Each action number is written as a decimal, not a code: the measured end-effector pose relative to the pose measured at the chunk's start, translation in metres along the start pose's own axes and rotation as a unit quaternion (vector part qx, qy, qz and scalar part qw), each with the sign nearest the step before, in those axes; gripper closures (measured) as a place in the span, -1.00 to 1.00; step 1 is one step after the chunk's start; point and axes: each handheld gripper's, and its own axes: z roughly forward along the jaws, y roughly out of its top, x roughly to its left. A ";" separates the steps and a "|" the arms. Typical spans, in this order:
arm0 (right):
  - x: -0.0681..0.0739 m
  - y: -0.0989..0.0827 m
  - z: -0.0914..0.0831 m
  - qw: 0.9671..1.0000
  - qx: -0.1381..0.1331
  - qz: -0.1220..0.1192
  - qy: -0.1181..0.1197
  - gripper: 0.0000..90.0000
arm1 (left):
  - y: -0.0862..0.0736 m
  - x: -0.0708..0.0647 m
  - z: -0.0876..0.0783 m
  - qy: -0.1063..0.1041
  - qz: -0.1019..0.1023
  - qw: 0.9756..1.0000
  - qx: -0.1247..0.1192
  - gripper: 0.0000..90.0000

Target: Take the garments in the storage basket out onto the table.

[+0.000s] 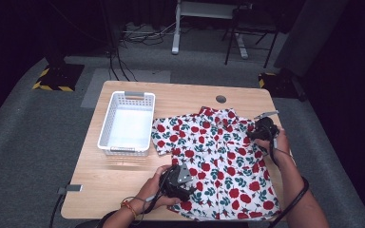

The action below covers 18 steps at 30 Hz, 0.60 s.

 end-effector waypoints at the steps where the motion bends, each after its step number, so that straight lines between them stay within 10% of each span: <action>1: 0.000 0.002 0.002 1.000 -0.003 0.003 0.002 0.13 | -0.001 0.000 0.002 0.001 -0.003 1.000 0.000 -0.33; 11: -0.003 0.020 0.005 1.000 0.003 -0.010 -0.025 0.00 | -0.009 0.006 0.001 -0.003 -0.045 0.999 -0.012 -0.43; 18: -0.034 -0.022 -0.044 0.994 -0.069 0.075 -0.037 0.04 | -0.018 0.008 -0.007 0.006 -0.049 0.999 -0.011 -0.48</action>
